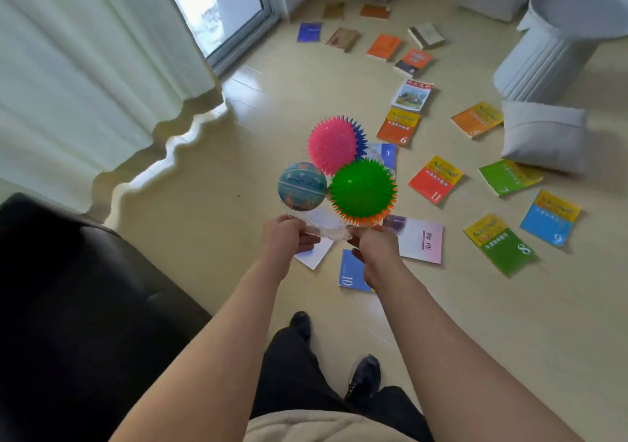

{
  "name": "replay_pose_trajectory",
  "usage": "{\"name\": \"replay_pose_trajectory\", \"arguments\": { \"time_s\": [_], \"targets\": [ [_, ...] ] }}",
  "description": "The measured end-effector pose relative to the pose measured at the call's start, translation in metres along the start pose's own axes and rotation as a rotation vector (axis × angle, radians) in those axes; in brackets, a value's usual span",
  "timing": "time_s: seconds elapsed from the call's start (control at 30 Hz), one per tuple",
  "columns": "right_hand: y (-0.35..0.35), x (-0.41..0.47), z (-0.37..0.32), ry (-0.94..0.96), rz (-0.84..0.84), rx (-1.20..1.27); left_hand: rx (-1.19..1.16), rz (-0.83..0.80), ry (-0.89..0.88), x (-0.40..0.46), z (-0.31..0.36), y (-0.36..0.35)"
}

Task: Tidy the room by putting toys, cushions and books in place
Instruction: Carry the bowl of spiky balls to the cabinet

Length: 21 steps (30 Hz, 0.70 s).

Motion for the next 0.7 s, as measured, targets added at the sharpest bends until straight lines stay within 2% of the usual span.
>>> {"name": "replay_pose_trajectory", "arguments": {
  "time_s": [0.3,0.57,0.7],
  "targets": [
    [-0.175,0.004,-0.036,0.03,-0.169,-0.114,-0.166,0.154,-0.032,0.063,0.064,0.135],
    [-0.352,0.026,-0.104,0.101,-0.258,-0.094,-0.157,0.158,-0.112,0.17,0.181,0.247],
    [-0.415,0.035,-0.139,0.142,-0.225,-0.062,-0.119,0.113,-0.167,0.214,0.239,0.284]
  ]
}}
Point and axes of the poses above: each hand's wrist, its own x-axis towards the middle knuckle, its own y-axis out of the back of the hand, z = x × y, the point moved 3 cm from there along x, towards the middle knuckle, and after that the axes turned 2 degrees about x, right-handed, at the moved point
